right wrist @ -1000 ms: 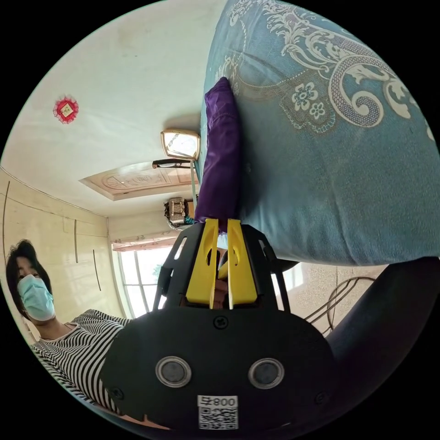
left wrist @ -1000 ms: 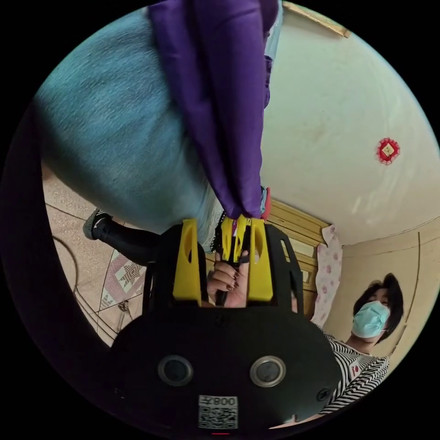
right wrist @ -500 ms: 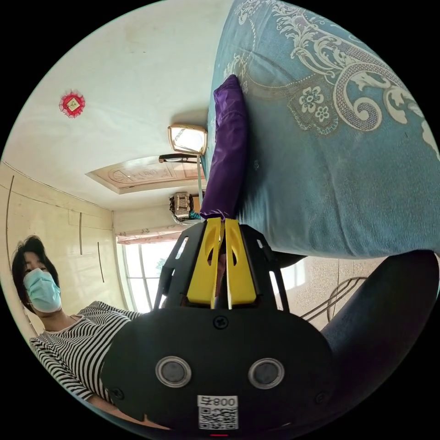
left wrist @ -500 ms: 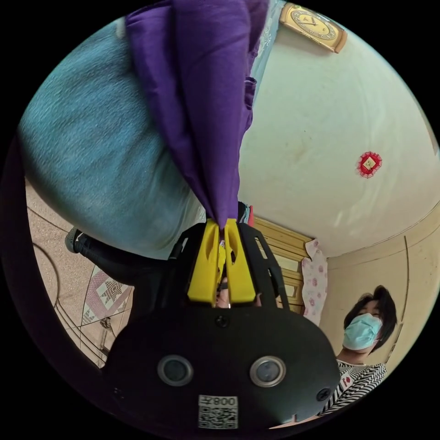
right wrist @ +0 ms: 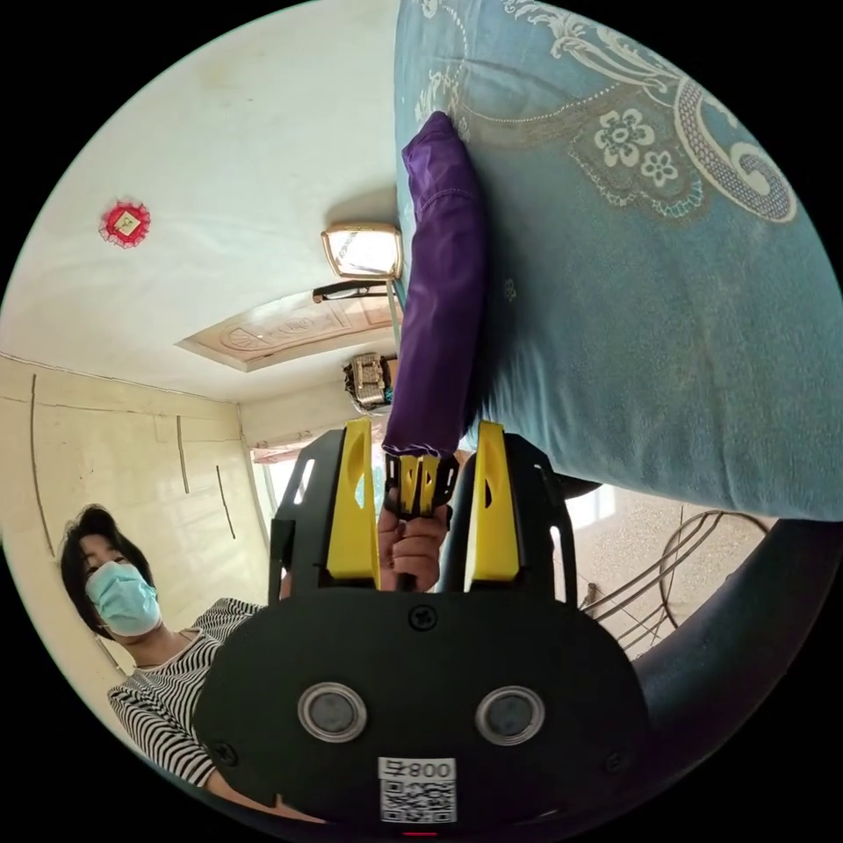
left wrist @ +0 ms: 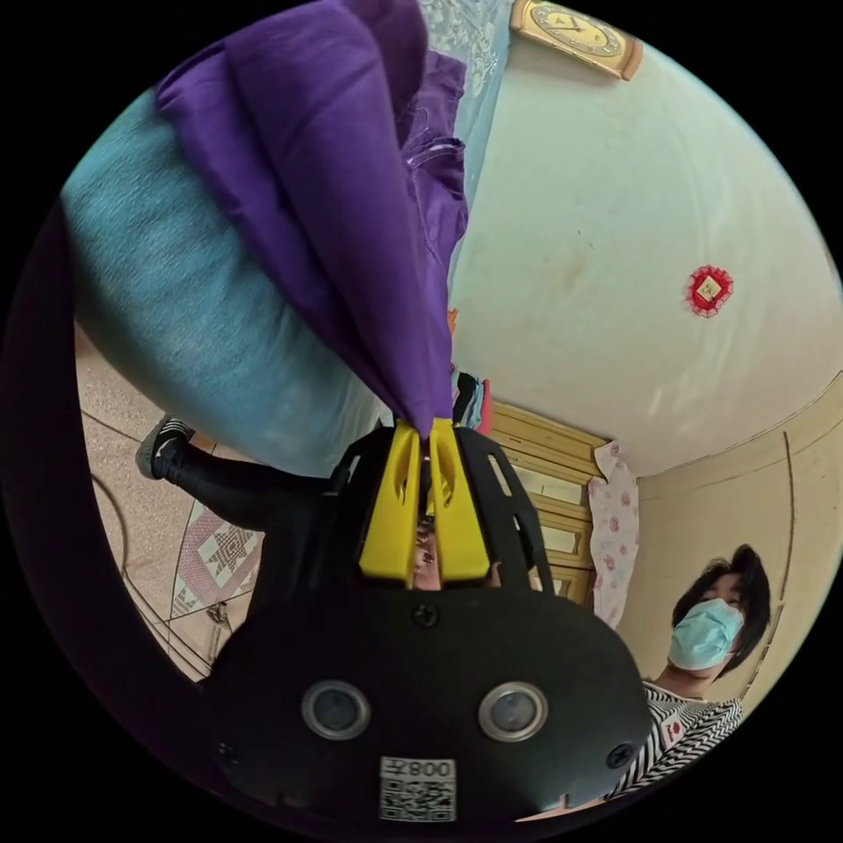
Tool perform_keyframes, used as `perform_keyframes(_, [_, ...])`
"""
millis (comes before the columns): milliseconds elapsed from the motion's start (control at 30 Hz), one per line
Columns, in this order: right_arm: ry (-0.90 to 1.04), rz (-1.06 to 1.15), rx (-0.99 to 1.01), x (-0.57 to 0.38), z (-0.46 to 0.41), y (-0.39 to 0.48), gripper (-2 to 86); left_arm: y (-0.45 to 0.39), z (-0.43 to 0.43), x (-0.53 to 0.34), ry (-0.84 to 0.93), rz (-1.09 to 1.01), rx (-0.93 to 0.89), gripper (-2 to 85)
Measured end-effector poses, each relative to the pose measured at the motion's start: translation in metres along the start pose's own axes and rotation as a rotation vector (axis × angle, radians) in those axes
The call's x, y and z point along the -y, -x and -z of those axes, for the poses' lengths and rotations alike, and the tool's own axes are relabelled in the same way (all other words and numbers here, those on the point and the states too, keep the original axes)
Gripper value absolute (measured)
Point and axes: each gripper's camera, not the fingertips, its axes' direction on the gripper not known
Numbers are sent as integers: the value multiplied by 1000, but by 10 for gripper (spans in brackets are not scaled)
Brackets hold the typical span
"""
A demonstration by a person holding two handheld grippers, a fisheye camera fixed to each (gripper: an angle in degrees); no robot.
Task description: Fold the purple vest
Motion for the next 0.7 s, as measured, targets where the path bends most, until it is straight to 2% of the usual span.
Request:
perform_keyframes(300, [1, -9, 1, -11, 5, 12, 85, -26, 64, -16, 20, -107, 56, 77])
perform_keyframes(467, [4, 31, 21, -12, 6, 37, 80, -21, 132, -21, -143, -66, -6, 115])
perform_keyframes(567, [6, 47, 35, -12, 5, 49, 79, -15, 163, -22, -255, -24, -45, 116])
perform_keyframes(700, [12, 63, 24, -13, 5, 61, 78, -13, 189, -15, -320, -7, -98, 103])
